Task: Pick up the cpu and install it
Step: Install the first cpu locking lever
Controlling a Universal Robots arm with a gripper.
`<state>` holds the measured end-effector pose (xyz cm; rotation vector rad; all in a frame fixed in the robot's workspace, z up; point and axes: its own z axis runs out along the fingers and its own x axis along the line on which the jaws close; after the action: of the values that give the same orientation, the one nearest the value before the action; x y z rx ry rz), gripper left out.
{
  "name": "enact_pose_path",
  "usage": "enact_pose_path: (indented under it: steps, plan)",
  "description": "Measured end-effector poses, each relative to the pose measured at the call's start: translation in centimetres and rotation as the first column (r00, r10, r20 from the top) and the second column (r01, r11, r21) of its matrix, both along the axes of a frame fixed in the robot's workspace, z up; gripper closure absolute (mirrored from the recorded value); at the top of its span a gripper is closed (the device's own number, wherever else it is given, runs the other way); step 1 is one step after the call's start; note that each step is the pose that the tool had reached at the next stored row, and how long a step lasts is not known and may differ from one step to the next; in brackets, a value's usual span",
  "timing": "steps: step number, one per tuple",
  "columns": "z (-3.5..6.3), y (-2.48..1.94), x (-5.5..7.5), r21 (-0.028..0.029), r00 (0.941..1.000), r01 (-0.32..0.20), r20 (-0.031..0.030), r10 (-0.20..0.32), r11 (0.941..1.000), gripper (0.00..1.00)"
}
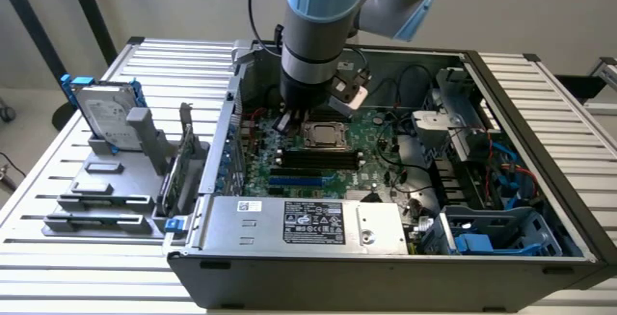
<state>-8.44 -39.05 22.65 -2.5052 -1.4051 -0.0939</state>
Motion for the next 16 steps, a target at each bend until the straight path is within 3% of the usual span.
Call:
enact_pose_path:
  steps: [3, 5, 7, 10, 11, 16]
  plan:
    - [0.0, 0.22, 0.0, -0.0001, 0.9996, -0.029, 0.0012, 0.029, 0.9996, 0.89]
    - [0.0, 0.37, 0.0, -0.0004, 0.999, -0.045, 0.0084, 0.045, 0.999, 0.89]
    - [0.0, 0.56, 0.0, -0.0013, 0.9981, -0.056, 0.026, 0.056, 0.9984, 0.89]
    - [-0.02, 0.91, 0.0, -0.0043, 0.9957, -0.072, 0.0589, 0.072, 0.9974, 0.89]
    - [-0.02, 0.99, 0.0, -0.005, 0.9947, -0.081, 0.0629, 0.081, 0.9967, 0.89]
    - [-0.2, 1.33, 0.0, -0.007, 0.9874, -0.143, 0.067, 0.143, 0.9897, 0.89]
